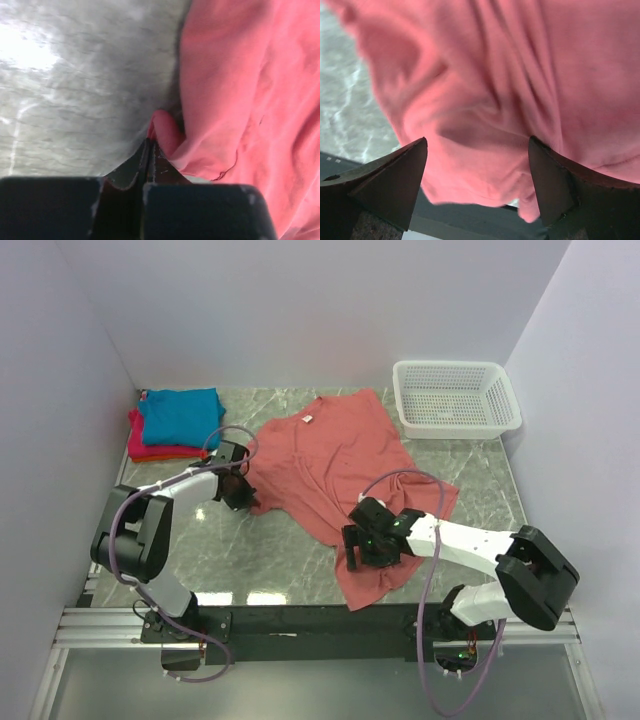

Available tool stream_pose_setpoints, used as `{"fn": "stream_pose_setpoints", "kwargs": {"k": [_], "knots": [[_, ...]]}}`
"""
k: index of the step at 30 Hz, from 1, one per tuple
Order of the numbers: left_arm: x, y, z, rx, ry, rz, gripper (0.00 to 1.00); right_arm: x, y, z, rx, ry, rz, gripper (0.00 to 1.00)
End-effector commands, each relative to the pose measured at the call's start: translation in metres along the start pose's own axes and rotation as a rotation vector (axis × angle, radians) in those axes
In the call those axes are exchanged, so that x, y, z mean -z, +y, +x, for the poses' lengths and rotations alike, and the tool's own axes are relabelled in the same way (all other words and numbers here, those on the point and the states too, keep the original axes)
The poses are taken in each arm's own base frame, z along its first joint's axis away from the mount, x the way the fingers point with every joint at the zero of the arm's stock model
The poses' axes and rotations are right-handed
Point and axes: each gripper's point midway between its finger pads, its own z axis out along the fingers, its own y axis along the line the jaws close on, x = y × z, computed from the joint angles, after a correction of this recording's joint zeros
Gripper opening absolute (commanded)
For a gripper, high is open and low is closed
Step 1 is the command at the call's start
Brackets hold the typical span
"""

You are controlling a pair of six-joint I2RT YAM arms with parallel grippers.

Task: Fold and stack the t-shirts
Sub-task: Flatten the tshirt out

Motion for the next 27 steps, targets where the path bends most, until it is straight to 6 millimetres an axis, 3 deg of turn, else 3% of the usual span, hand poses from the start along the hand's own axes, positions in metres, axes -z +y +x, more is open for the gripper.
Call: {"fn": "stream_pose_setpoints", "kwargs": {"k": [1,2,3,6,10,11,13,14,17,22,27], "knots": [[0.004,-0.013,0.009,-0.051,0.022,-0.005,0.01,0.002,-0.031,0.008,-0.021,0.023,0.095,0.88],[0.010,0.002,0.008,-0.062,-0.010,-0.098,0.01,0.004,-0.032,0.006,-0.019,0.021,0.095,0.88],[0.017,-0.003,0.000,-0.070,-0.056,-0.127,0.01,0.005,-0.032,0.004,-0.014,0.014,0.094,0.88],[0.041,-0.003,0.005,-0.084,-0.096,-0.253,0.01,0.007,-0.035,0.003,-0.004,0.011,0.104,0.88],[0.069,-0.012,0.023,-0.154,-0.134,-0.384,0.01,0.009,-0.045,0.004,-0.013,0.022,0.113,0.88],[0.068,-0.008,0.029,-0.183,-0.116,-0.440,0.01,0.010,-0.048,0.006,-0.013,0.027,0.116,0.88],[0.086,-0.003,0.036,-0.221,-0.117,-0.552,0.01,0.012,-0.053,0.006,-0.029,0.036,0.123,0.88],[0.083,0.005,0.043,-0.247,-0.101,-0.629,0.01,0.013,-0.056,0.008,-0.027,0.045,0.130,0.88],[0.084,-0.005,0.062,-0.329,-0.015,-0.613,0.01,0.014,-0.059,0.011,-0.033,0.061,0.123,0.88],[0.096,-0.045,0.043,-0.360,-0.139,-0.510,0.01,0.013,-0.064,0.005,-0.060,0.057,0.120,0.88],[0.096,-0.108,0.006,-0.400,-0.291,-0.400,0.01,0.017,-0.065,-0.003,-0.064,0.037,0.118,0.88]]}}
